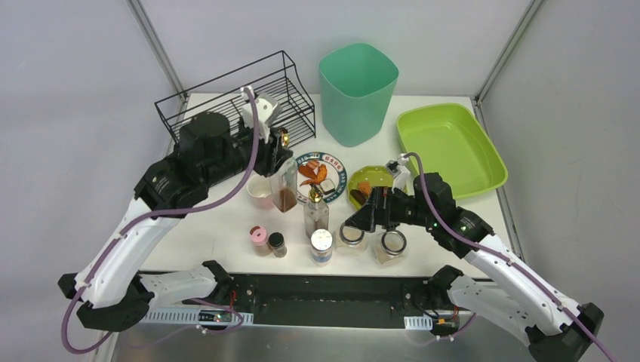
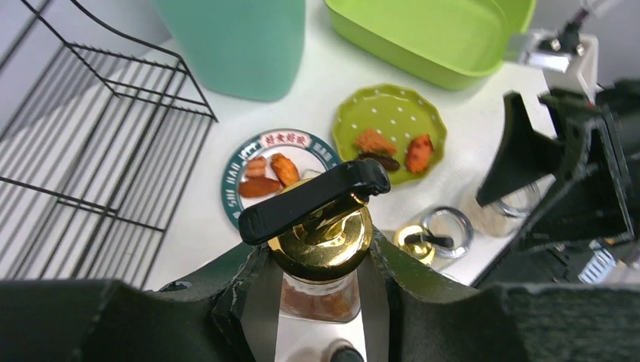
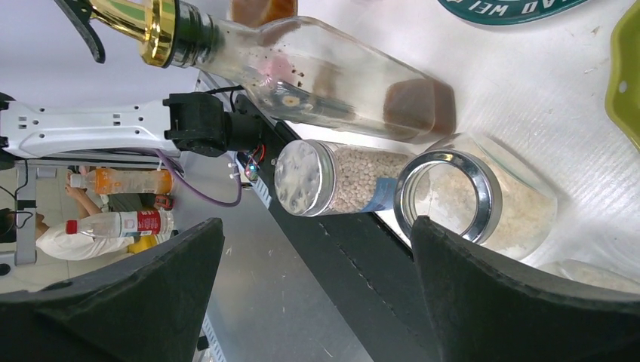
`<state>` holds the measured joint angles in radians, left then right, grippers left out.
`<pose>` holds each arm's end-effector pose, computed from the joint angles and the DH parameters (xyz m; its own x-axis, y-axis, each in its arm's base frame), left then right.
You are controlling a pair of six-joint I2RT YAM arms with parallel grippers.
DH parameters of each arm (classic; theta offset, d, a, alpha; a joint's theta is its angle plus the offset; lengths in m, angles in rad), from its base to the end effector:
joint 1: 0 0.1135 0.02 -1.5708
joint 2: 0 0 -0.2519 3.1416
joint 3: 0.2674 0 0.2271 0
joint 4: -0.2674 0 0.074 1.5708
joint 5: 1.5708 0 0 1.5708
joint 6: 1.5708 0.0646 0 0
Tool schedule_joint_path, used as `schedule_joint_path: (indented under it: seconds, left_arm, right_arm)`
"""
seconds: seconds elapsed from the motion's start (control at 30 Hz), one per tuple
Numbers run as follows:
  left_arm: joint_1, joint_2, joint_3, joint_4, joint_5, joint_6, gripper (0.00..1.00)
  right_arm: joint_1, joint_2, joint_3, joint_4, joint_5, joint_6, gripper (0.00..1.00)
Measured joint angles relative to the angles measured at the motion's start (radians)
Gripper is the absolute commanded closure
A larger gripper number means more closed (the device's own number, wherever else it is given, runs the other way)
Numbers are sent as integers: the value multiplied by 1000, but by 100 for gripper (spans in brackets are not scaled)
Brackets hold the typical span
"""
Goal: Clear the kitchen counter
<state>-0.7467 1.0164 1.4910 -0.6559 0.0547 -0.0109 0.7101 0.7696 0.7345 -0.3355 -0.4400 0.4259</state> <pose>0.1378 -0.1323 0.4562 -0.1401 0.1149 -0.9834 0.7162 0.6976 -0.0206 0.1212 0.1405 0.2931 -0.6182 -0.0385 -0.7851 -0.6978 0.4866 0.5256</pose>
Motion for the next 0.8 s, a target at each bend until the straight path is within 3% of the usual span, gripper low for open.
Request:
schedule_joint_path:
  seconds: [0.33, 0.8]
  left_arm:
    - [30, 255, 331, -16, -151, 57, 100]
    - [296, 513, 680, -23, -156, 55, 100]
  right_arm:
    - [16, 13, 0, -1, 39, 13, 1]
    - [26, 10, 0, 2, 52, 37, 1]
